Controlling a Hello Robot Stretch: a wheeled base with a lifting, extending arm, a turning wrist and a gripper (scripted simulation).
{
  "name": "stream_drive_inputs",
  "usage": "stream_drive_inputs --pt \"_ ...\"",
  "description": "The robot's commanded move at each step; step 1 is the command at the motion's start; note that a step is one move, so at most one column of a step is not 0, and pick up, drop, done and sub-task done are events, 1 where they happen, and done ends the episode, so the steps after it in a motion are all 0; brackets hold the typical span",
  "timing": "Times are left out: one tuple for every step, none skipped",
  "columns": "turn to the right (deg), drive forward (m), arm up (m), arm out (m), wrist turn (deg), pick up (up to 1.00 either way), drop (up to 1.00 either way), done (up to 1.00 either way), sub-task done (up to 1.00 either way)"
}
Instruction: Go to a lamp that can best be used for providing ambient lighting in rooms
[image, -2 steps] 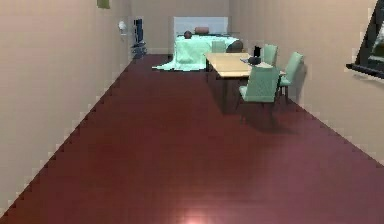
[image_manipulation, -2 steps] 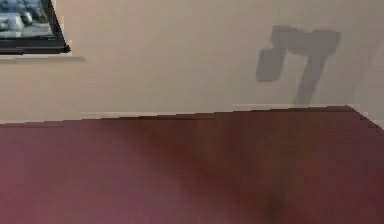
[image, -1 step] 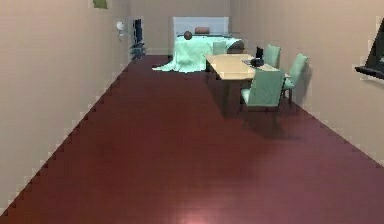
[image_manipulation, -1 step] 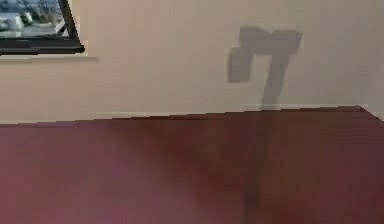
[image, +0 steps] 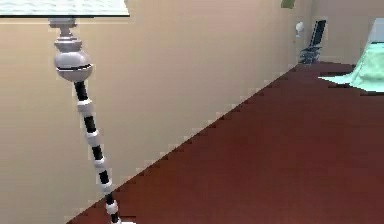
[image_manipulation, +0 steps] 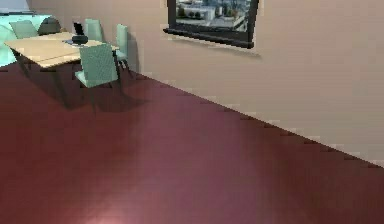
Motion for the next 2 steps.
stream_drive_inputs --pt "-27.0 0.00 0.00 0.00 0.0 0.00 0.00 0.00 0.00" --pt "0.0 0.00 0.00 0.00 0.0 0.00 0.00 1.00 0.00"
